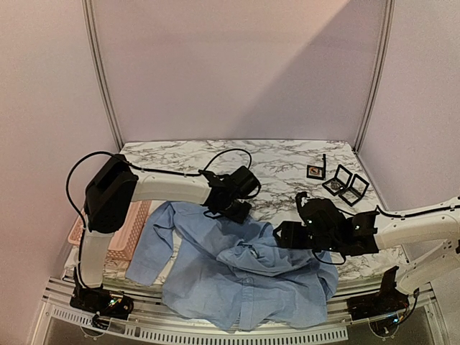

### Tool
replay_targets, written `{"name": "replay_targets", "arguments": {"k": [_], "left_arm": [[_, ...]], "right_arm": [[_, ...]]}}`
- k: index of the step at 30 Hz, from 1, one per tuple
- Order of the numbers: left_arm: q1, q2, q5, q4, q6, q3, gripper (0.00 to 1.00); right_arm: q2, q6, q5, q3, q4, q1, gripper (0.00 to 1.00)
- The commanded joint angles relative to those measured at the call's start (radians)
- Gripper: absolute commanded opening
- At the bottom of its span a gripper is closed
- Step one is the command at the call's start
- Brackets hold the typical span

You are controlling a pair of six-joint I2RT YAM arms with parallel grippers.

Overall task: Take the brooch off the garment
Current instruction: Pick up the crumped clothing from the corner of the board.

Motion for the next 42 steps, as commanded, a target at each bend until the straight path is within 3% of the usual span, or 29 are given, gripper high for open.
{"name": "replay_targets", "arguments": {"k": [1, 10, 19, 25, 30, 38, 42], "left_arm": [[0.019, -0.011, 0.019, 0.024, -0.021, -0.063, 0.02], [0.101, -0.278, 0.008, 0.284, -0.057, -0.245, 0.00], [0.147, -0.467, 0.103, 0.514, -0.088, -0.424, 0.00], [0.157, -0.510, 0.125, 0.536, -0.098, -0.462, 0.00], [0.157, -0.525, 0.140, 0.549, -0.102, -0.476, 0.00], [0.157, -0.551, 0.134, 0.541, -0.094, -0.486, 0.00], [0.158, -0.569, 0.129, 0.536, -0.091, -0.491, 0.00]], "right_arm": [[-0.027, 0.008, 0.037, -0.015, -0.007, -0.006, 0.72], [-0.005, 0.008, 0.026, 0.005, -0.097, -0.005, 0.72], [-0.067, -0.036, -0.071, 0.037, 0.028, -0.011, 0.77], [-0.064, -0.068, -0.150, 0.023, 0.150, -0.027, 0.76], [0.017, -0.068, -0.156, 0.051, 0.135, -0.077, 0.68], [0.163, -0.133, -0.246, 0.117, 0.177, -0.100, 0.45], [0.197, -0.110, -0.244, 0.124, 0.160, -0.099, 0.45]]}}
